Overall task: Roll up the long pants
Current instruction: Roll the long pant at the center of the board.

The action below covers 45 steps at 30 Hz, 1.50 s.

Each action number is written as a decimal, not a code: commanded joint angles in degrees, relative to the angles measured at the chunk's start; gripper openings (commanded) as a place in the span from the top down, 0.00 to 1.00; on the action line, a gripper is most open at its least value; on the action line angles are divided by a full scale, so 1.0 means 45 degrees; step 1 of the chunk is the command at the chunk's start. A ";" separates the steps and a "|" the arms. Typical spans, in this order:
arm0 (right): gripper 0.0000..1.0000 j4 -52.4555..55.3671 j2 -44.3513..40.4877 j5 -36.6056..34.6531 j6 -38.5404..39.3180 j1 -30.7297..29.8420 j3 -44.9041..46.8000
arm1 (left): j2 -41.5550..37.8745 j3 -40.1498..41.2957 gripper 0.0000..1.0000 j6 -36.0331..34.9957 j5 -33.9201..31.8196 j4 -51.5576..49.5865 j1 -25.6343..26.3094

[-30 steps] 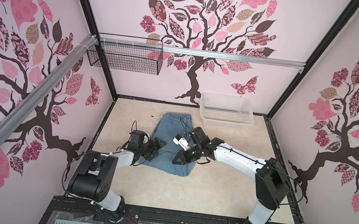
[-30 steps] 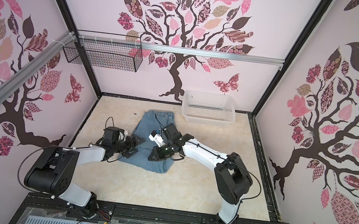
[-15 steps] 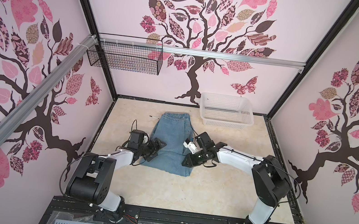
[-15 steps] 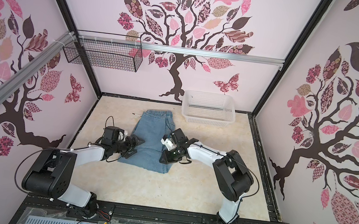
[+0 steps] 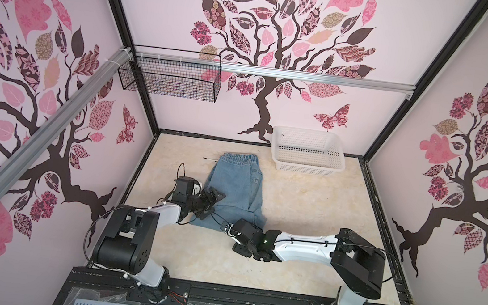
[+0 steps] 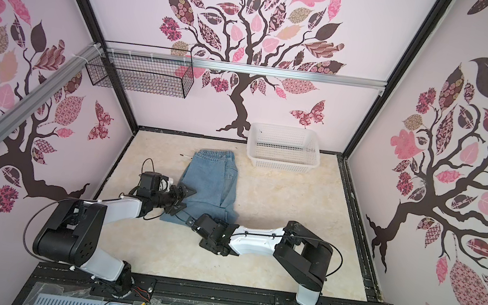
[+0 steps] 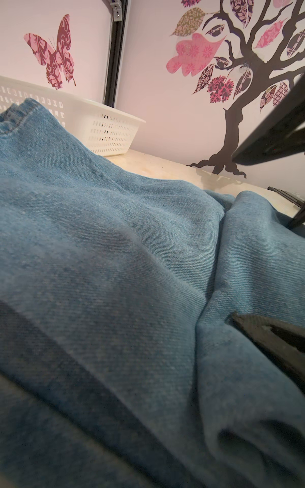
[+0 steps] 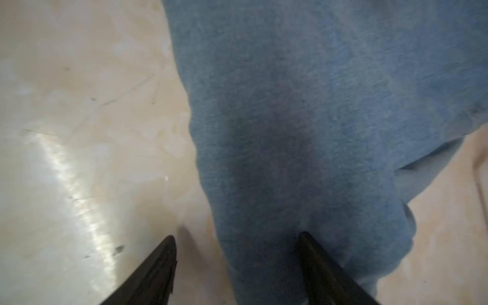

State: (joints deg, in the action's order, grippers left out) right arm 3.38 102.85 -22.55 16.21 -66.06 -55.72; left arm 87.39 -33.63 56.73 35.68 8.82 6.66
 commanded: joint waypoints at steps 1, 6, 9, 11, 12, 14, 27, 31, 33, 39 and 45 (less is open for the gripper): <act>0.21 -0.2304 -0.0002 -0.2052 0.1621 -0.0026 0.0318 | 0.0558 0.0326 0.09 -0.0185 -0.0610 -0.0761 -0.0080; 0.19 -0.3017 0.1068 -0.2304 0.2350 0.0230 0.0391 | 0.0712 0.0250 0.09 -0.0129 -0.0403 -0.0605 -0.0103; 0.25 -0.2831 0.1689 -0.1672 0.2242 0.0671 0.0207 | 0.0775 0.0304 0.09 -0.0087 -0.0232 -0.0481 -0.0175; 0.38 -0.2199 0.1986 -0.0756 0.2254 0.0969 -0.0017 | 0.0764 0.0314 0.09 -0.0068 -0.0113 -0.0476 -0.0246; 0.55 -0.1780 0.2148 -0.0311 0.2253 0.1122 -0.0190 | 0.0733 0.0315 0.09 -0.0059 -0.0002 -0.0467 -0.0289; 0.83 -0.1062 0.2350 0.0364 0.1987 0.1397 -0.0503 | 0.0628 0.0324 0.09 -0.0021 0.0164 -0.0436 -0.0388; 1.00 0.5634 0.0752 0.5895 -0.1975 0.1809 -0.3478 | -0.2959 -0.1429 0.09 -0.2060 -0.0256 -0.5415 -0.1303; 1.00 0.8220 0.1568 0.7748 -0.2921 0.1809 -0.5280 | -0.4808 -0.1645 0.08 -0.2425 -0.0522 -0.6965 -0.1326; 0.99 0.9006 0.1905 0.8728 -0.3293 0.1814 -0.6005 | -0.5694 -0.1505 0.08 -0.2484 -0.0638 -0.7455 -0.1358; 0.97 0.9593 0.2359 1.2753 -0.3751 0.2485 -0.7199 | -0.7878 -0.1312 0.07 -0.2382 -0.1167 -0.8732 -0.1439; 0.97 0.8005 0.2432 1.6914 -0.4839 0.4714 -0.6739 | -0.8347 -0.1364 0.07 -0.2143 -0.1104 -0.8803 -0.1460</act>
State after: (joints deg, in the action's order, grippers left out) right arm 41.98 113.65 38.94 -1.56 -49.91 -86.19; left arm 50.28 -39.97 47.35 31.31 -29.47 0.30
